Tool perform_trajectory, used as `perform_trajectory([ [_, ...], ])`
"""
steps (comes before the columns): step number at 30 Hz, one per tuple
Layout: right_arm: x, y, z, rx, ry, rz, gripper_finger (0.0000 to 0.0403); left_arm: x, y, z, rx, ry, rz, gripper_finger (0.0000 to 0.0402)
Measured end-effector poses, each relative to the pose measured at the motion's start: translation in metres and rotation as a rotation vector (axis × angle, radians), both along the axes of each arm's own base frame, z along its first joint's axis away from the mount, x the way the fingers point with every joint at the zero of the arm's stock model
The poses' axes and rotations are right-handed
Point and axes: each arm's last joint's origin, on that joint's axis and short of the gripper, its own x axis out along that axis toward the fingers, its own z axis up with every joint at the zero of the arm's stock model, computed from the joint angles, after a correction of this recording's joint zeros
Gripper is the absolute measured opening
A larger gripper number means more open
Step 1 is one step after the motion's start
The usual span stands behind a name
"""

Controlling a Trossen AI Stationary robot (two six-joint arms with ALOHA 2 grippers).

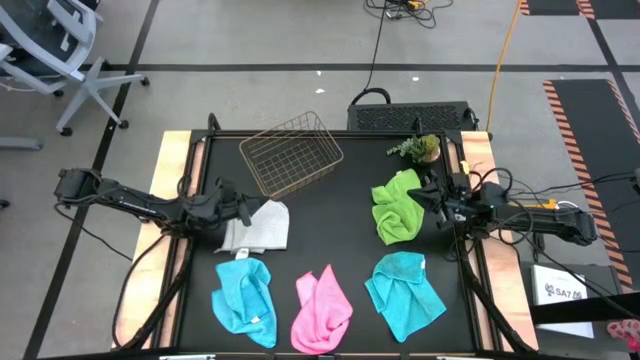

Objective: Fold microfiber towels
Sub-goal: Fold the gray microfiber cloth

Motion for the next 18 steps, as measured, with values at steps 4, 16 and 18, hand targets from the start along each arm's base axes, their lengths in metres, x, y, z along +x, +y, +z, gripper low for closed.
perform_trajectory([
  [4, 0.002, 0.000, -0.006, 0.014, 0.063, 0.002, 0.0000, 0.000, 0.000, 0.003, -0.054, -0.052, 0.005, 0.0017],
  [16, 0.002, 0.001, -0.007, 0.073, 0.073, 0.048, 0.0000, 0.001, -0.002, 0.007, -0.244, -0.159, -0.045, 0.0017],
  [18, 0.002, 0.001, -0.007, 0.074, 0.068, 0.048, 0.0000, 0.002, -0.002, 0.011, -0.228, -0.188, -0.068, 0.0017],
])
